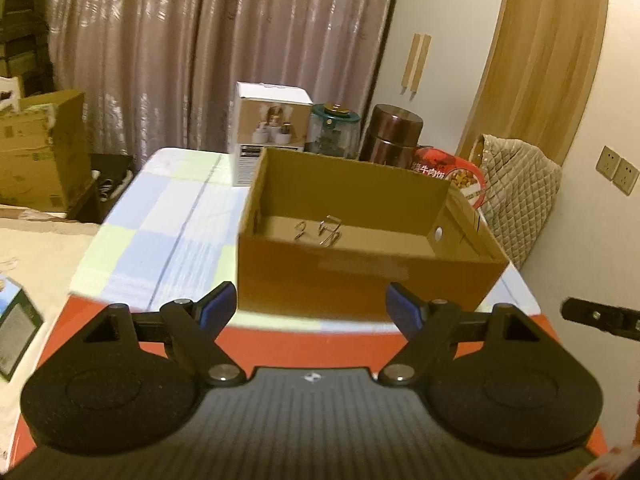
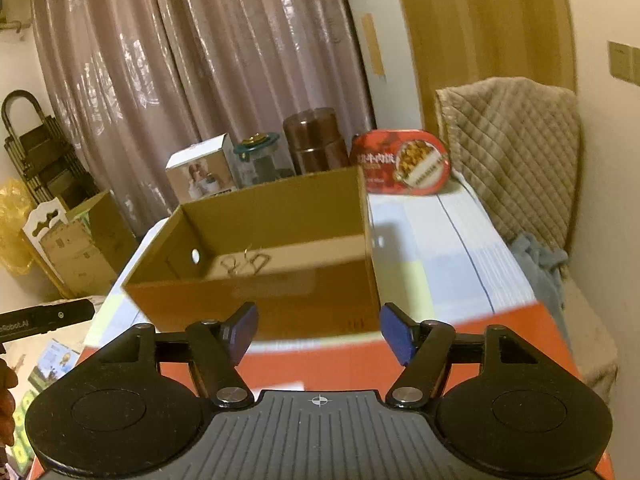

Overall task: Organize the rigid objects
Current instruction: 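Withdraw both tools from the box back toward the mat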

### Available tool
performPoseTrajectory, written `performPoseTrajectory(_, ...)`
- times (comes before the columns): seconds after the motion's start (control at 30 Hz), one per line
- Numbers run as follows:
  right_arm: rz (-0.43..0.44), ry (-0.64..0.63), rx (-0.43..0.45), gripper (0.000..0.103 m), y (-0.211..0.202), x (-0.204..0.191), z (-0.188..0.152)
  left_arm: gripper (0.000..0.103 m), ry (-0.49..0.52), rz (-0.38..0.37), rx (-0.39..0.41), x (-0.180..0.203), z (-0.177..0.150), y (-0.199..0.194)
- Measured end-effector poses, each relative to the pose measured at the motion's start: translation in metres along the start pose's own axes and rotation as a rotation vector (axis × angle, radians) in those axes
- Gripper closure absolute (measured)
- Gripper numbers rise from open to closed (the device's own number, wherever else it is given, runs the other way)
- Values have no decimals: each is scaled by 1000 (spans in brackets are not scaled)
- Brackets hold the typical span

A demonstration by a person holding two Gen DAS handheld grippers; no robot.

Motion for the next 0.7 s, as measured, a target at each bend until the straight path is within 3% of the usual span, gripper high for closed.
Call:
performPoseTrajectory(0.37,-70,12,-27,37,-77,-6,-78,25,-32,34,-18,-13,-68,-64)
performPoseTrajectory(0.7,-77,26,-82,37,-95,-17,-125,25,-9,58,-7,-33,-108,-94)
Point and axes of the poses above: each gripper's, at about its wrist camera, not at the fingertips, and y roughly the way its jaws point, x to its right, z to its top, the point moved 8 cm from there along y, roughly the way its jaws point, and after that the axes turned 12 degrees about -y, right-handed, at the moved point
